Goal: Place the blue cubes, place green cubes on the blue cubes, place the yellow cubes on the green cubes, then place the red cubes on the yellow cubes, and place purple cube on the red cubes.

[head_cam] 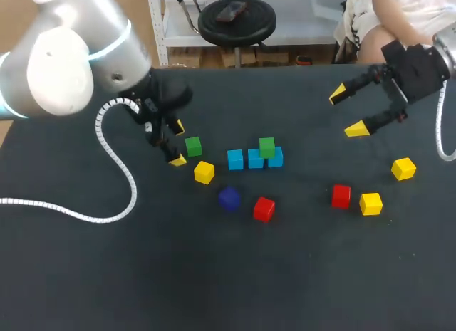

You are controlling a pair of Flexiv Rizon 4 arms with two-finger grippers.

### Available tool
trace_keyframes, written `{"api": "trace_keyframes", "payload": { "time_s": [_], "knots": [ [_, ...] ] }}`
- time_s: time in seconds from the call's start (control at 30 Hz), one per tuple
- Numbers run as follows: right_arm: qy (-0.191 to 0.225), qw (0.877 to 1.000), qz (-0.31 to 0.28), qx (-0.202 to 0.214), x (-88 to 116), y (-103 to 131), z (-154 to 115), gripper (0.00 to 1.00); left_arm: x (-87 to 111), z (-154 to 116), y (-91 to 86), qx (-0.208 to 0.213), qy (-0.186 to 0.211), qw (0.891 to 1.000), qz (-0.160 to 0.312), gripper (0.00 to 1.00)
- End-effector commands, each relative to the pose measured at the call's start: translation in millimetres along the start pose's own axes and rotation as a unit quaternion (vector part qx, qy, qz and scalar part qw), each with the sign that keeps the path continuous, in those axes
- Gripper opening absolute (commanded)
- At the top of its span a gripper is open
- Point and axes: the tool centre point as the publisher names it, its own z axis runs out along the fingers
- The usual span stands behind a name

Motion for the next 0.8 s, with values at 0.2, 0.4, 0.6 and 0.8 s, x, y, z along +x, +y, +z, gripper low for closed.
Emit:
{"api": "trace_keyframes", "payload": {
  "time_s": [0.2,0.4,0.6,0.8],
  "knots": [
    [-0.001,1.000,0.000,0.001,0.4,0.4,-0.1,1.00,16.9,4.7,4.4,-0.015,-0.006,1.000,-0.019,1.00],
    [-0.001,1.000,0.000,0.001,0.4,0.4,-0.1,1.00,1.8,13.9,25.8,-0.010,-0.020,1.000,-0.001,1.00],
    [-0.001,1.000,0.000,0.001,0.4,0.4,-0.1,1.00,-5.9,19.9,37.3,-0.006,-0.030,1.000,0.001,1.00],
    [-0.001,1.000,0.000,0.001,0.4,0.4,-0.1,1.00,0.1,22.9,40.0,-0.010,-0.052,0.998,-0.016,1.00]
  ]
}}
